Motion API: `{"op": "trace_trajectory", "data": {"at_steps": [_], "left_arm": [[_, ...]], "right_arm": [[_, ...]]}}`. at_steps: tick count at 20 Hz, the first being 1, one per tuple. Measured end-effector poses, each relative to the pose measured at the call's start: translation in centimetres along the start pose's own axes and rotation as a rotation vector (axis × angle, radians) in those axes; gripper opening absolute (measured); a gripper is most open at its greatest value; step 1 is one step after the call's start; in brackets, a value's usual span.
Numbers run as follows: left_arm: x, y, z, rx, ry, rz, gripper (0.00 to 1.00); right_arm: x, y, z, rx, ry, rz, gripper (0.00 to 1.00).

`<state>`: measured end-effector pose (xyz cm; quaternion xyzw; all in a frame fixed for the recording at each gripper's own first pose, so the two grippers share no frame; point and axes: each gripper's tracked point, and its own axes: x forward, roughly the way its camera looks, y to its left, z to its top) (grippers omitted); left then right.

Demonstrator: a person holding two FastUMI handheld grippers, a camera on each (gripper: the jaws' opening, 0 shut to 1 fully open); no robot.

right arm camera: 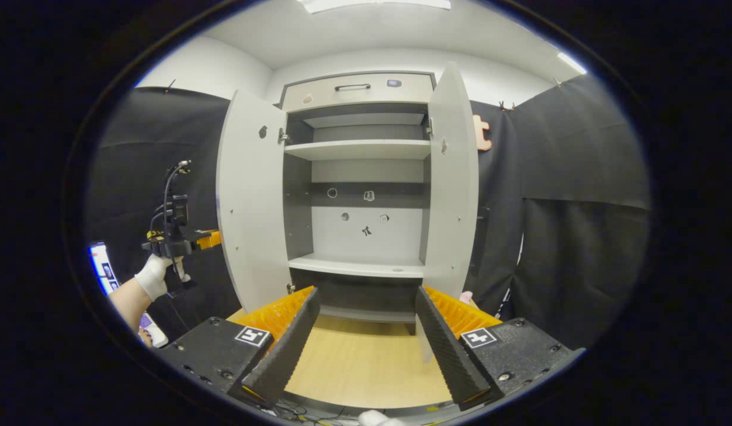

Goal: Open the right door of the double-door shoe cabinet with the right hand, and open the left door with the left hand.

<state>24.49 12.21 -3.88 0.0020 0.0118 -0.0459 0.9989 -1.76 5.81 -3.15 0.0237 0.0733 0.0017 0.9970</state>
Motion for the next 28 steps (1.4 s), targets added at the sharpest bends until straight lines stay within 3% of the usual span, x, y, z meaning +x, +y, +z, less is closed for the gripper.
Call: {"op": "trace_trajectory", "data": {"at_steps": [3,7,10,11,12,16,17,18,22,23,24,28], "left_arm": [[-2.1,0.5,-0.5,0.040,0.010,0.033,0.00],[-5.6,2.4,-1.7,0.001,0.028,0.104,1.00],[-9.5,3.1,-1.8,-0.045,0.033,0.155,0.97],[-10.5,2.9,-1.5,-0.056,0.030,0.164,0.87],[-11.8,2.5,-1.2,-0.055,0.030,0.170,0.96],[-16.0,-0.6,-0.3,-0.013,0.029,0.161,0.95],[-16.8,-1.9,-0.1,-0.016,0.031,0.143,0.84],[-17.4,-3.1,0.2,-0.025,0.028,0.126,0.95],[-18.6,-7.5,0.8,-0.043,0.048,0.075,0.95],[-18.7,-8.4,1.0,-0.045,0.043,0.070,0.84],[-18.8,-9.1,1.1,-0.049,0.044,0.063,0.95],[-18.9,-11.8,1.9,-0.055,0.029,0.033,0.95]], "right_arm": [[-0.4,-0.5,0.1,-0.001,-0.003,-0.006,1.00],[-0.7,-0.6,0.2,0.000,-0.011,-0.010,1.00],[-0.9,-0.9,0.2,0.006,-0.015,-0.009,1.00],[-1.0,-1.0,0.2,0.009,-0.016,-0.006,1.00],[-0.9,-0.9,0.2,0.012,-0.019,-0.002,1.00],[-0.9,-1.2,0.7,0.010,-0.026,-0.001,1.00],[-0.9,-1.3,0.9,0.006,-0.030,-0.004,1.00],[-0.9,-1.5,1.1,0.003,-0.033,-0.010,1.00],[-1.2,-1.7,1.7,-0.014,-0.057,-0.020,1.00],[-1.4,-1.8,1.7,-0.011,-0.057,-0.022,1.00],[-1.4,-2.1,1.6,-0.007,-0.056,-0.025,1.00],[-1.4,-2.7,1.4,-0.006,-0.052,-0.036,1.00]]}}
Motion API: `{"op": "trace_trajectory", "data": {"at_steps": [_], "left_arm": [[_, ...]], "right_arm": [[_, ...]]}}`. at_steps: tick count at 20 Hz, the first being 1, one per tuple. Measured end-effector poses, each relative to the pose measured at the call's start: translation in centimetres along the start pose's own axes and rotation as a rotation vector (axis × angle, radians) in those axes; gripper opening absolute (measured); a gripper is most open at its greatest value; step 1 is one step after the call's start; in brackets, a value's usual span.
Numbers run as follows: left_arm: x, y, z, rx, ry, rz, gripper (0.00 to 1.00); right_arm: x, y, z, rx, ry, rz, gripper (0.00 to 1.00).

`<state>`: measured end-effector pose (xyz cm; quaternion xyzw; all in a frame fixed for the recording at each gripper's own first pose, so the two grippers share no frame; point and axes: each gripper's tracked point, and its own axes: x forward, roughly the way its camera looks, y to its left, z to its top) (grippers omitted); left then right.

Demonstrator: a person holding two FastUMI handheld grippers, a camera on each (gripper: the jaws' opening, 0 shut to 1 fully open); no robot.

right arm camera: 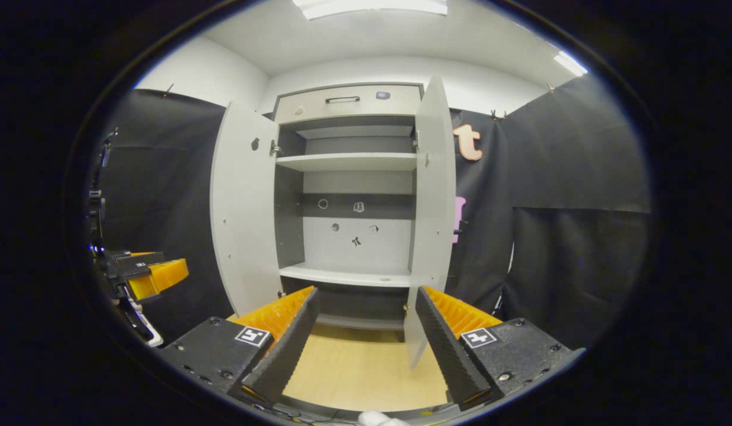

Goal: Open the right door of the double-door shoe cabinet with the right hand, and open the left door with the left hand.

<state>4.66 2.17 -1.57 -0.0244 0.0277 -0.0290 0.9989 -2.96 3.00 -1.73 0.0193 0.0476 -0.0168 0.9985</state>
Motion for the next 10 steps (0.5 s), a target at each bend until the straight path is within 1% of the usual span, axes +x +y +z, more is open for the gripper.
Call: {"op": "trace_trajectory", "data": {"at_steps": [4,10], "left_arm": [[-0.1,-1.7,0.3,0.000,-0.005,-0.024,0.95],[0.1,-1.2,0.5,0.005,-0.012,-0.012,0.95]], "right_arm": [[0.1,-0.8,0.2,0.002,-0.004,-0.010,1.00],[0.4,-1.4,0.8,-0.002,-0.016,-0.023,1.00]]}}
